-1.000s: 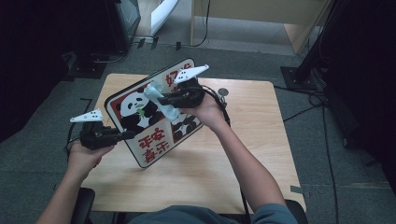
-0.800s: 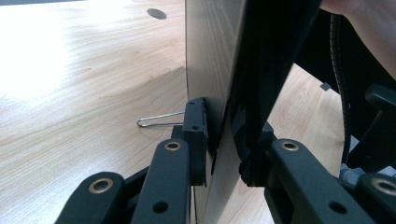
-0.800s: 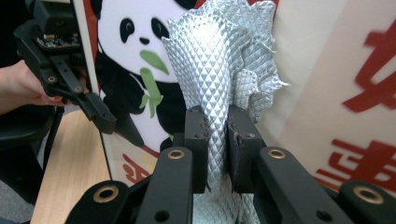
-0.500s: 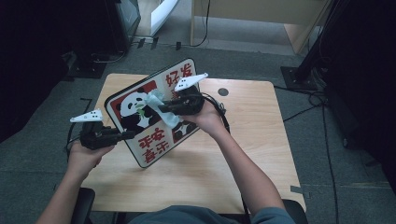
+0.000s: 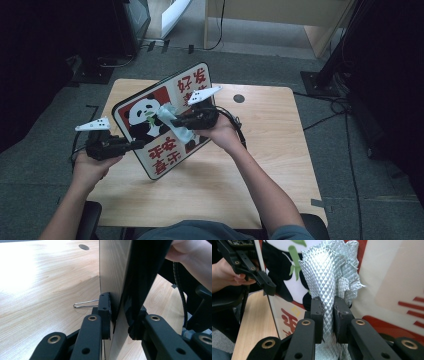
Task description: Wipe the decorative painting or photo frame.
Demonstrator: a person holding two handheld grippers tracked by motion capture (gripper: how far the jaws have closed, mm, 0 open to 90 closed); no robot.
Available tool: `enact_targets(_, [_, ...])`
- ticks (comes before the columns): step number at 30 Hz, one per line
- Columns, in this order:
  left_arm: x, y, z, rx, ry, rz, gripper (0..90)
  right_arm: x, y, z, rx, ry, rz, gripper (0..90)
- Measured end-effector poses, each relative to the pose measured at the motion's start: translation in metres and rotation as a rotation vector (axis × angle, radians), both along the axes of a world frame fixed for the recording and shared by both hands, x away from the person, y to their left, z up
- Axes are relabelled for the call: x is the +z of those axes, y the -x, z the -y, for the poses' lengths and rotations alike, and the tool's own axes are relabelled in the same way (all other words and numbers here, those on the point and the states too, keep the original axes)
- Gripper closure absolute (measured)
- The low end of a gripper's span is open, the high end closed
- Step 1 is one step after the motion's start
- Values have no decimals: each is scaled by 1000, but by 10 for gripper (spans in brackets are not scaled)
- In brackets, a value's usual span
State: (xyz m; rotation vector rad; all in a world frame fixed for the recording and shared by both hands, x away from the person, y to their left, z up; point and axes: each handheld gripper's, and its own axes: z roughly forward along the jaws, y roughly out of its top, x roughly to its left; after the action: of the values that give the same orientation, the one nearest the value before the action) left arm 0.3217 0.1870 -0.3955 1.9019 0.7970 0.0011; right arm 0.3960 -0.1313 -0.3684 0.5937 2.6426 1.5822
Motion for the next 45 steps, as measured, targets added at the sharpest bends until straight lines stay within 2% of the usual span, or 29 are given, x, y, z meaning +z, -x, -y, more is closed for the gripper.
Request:
enact_targets(12, [0,0,0,0,-1,-1,761,-18,3,2,2,-19,-21,807])
enact_targets(16, [0,0,0,0,0,-2,761,-23,5,3,0,-9,-15,806])
enact_targets(24, [0,0,1,0,0,-4,761,-31,7,5,-2,-10,-34,803])
enact_targets(26, [0,0,1,0,1,-3,761,-33,8,5,-3,-9,-22,802])
enact_targets(28, [0,0,1,0,1,-4,761,-36,9,5,1,-4,-36,801])
enact_targets(45, [0,0,1,-1,-1,-7,761,-66,16,8,11,23,-57,796])
